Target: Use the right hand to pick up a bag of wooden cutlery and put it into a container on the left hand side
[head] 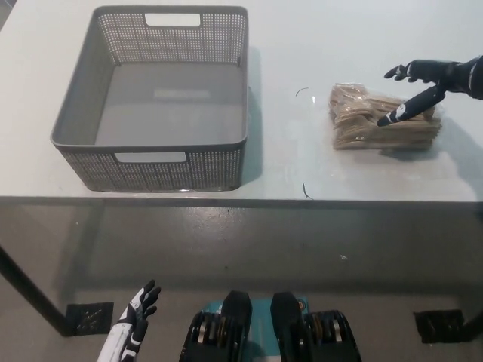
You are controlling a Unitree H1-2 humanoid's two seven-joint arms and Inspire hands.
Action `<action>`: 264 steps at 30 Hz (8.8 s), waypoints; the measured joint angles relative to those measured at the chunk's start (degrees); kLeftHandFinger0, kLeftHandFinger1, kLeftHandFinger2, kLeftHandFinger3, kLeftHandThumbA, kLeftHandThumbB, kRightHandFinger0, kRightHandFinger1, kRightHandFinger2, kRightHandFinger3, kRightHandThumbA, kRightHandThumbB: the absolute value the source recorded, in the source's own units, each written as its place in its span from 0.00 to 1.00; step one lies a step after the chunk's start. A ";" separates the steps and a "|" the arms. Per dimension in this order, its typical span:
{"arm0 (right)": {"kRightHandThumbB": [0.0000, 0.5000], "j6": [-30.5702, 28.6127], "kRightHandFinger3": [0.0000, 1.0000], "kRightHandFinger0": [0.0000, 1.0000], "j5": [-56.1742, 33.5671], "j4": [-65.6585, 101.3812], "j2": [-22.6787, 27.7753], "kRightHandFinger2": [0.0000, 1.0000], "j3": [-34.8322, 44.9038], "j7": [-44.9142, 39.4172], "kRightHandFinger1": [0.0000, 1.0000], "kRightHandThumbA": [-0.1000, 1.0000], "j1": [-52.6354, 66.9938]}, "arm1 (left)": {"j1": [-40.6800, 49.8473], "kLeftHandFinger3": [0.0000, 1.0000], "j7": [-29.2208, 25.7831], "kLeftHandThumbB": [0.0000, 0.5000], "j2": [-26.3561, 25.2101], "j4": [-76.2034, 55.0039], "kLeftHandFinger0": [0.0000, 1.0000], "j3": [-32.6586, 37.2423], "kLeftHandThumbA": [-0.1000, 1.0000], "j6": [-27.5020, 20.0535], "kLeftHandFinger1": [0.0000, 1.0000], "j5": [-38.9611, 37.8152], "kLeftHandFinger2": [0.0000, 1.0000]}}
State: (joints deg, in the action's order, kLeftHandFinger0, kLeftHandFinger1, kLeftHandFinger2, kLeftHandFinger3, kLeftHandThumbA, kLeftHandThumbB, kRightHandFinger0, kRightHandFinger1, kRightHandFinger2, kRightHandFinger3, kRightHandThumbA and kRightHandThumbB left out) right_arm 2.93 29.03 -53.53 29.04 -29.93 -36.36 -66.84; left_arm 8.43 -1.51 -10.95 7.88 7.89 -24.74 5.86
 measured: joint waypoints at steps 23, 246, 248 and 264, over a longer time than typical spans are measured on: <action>1.00 -2.64 1.00 1.00 2.06 -5.04 0.15 1.00 0.00 1.14 1.00 0.88 -1.51 | -0.56 1.00 0.58 0.26 -0.40 0.01 1.00 0.00 1.00 -0.01 1.00 -0.06 1.00; 0.34 -14.19 1.00 1.00 -34.90 44.19 -26.66 1.00 26.76 24.62 1.00 1.00 63.63 | -6.52 1.00 2.26 0.23 -0.61 2.12 1.00 -2.07 1.00 -0.02 1.00 1.03 1.00; 0.26 -14.19 1.00 1.00 -35.56 43.22 -27.26 1.00 26.93 24.61 1.00 1.00 63.88 | -6.43 1.00 2.19 0.22 -0.59 2.13 1.00 -2.13 1.00 -0.02 1.00 1.07 1.00; 0.17 -14.81 1.00 1.00 -36.77 39.01 -27.88 1.00 27.80 24.74 1.00 1.00 59.84 | -9.48 1.00 1.28 0.25 -0.24 3.70 1.00 -2.54 1.00 -0.02 1.00 1.04 1.00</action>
State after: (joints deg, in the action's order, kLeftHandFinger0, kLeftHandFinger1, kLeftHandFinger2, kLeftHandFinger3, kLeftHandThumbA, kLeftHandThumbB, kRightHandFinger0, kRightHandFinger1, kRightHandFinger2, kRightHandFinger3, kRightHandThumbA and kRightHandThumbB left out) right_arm -11.88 -7.74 -14.53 1.16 -2.13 -11.61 -7.00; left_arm -1.05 -0.24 -11.19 11.57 5.35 -24.76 6.90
